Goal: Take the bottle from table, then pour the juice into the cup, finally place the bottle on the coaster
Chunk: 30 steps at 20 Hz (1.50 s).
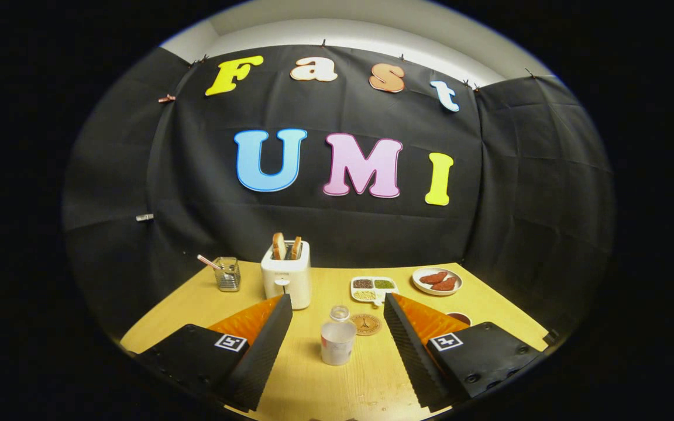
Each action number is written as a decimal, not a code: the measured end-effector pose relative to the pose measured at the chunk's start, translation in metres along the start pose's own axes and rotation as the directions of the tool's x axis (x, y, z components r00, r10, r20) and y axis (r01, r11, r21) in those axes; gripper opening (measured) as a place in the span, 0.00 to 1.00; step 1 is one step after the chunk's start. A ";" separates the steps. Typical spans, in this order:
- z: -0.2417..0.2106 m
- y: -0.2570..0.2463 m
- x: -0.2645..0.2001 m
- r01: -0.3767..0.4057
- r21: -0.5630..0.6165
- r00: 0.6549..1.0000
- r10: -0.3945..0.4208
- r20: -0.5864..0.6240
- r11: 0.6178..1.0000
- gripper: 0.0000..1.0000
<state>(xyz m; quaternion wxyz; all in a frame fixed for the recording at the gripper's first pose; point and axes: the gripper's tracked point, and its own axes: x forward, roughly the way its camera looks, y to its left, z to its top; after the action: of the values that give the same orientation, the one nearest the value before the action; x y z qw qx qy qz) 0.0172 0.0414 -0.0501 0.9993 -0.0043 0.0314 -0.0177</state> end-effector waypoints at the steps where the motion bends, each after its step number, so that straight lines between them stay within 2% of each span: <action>1: -0.005 0.001 0.003 0.007 0.008 1.000 -0.007 -0.005 1.000 0.97; 9: -0.067 0.016 0.032 0.099 0.099 0.994 -0.094 -0.056 0.990 0.97; 15: -0.108 0.025 0.055 0.136 0.058 0.985 -0.129 -0.111 0.989 0.97; 18: -0.132 0.021 0.068 0.176 0.010 0.973 -0.173 -0.153 0.984 0.97; 25: -0.155 0.010 0.101 0.200 -0.029 0.963 -0.202 -0.179 0.979 0.97; 30: -0.158 0.009 0.123 0.211 0.001 0.962 -0.208 -0.175 0.977 0.97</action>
<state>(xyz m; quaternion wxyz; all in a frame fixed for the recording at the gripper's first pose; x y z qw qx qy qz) 0.1301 0.0448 -0.2159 0.9853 0.0039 0.1177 -0.1240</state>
